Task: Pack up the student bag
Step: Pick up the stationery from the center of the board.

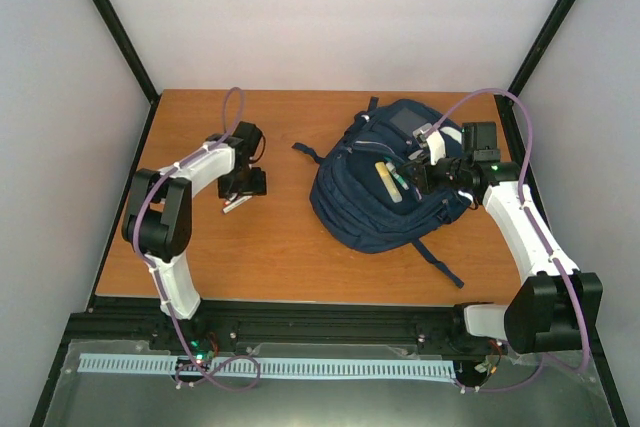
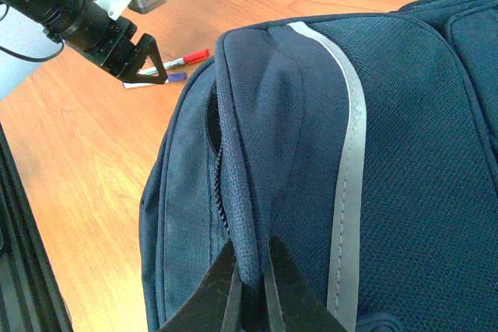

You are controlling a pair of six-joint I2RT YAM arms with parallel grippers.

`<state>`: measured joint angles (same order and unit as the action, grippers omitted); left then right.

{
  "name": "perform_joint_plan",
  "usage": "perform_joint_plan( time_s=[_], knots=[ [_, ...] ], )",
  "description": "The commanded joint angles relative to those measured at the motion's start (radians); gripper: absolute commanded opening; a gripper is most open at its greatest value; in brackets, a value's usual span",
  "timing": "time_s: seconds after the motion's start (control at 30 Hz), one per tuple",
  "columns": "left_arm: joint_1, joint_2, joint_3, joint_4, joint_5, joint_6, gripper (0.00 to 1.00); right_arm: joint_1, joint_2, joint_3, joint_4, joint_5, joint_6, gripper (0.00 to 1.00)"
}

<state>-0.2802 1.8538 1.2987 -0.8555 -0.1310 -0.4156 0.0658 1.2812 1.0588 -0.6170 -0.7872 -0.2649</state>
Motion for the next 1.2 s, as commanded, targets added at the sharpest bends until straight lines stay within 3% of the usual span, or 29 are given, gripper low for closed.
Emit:
perform_joint_plan(
  time_s=[0.0,0.4,0.7,0.9,1.17],
  knots=[
    [0.031,0.039,0.029,-0.014,0.004,0.001,0.78,-0.009,-0.029,0.009,0.049,-0.075,-0.016,0.03],
    [0.031,0.057,-0.038,0.034,0.131,-0.012,0.62,-0.011,-0.023,0.006,0.050,-0.072,-0.019,0.03],
    [0.028,-0.004,-0.168,0.075,0.271,-0.057,0.32,-0.011,-0.015,0.006,0.052,-0.073,-0.018,0.03],
    [0.007,-0.027,-0.219,0.068,0.275,-0.059,0.11,-0.010,-0.012,0.004,0.054,-0.078,-0.019,0.03],
    [-0.068,-0.179,-0.179,0.060,0.372,-0.094,0.01,-0.011,-0.022,0.003,0.055,-0.077,-0.018,0.03]
  ],
)
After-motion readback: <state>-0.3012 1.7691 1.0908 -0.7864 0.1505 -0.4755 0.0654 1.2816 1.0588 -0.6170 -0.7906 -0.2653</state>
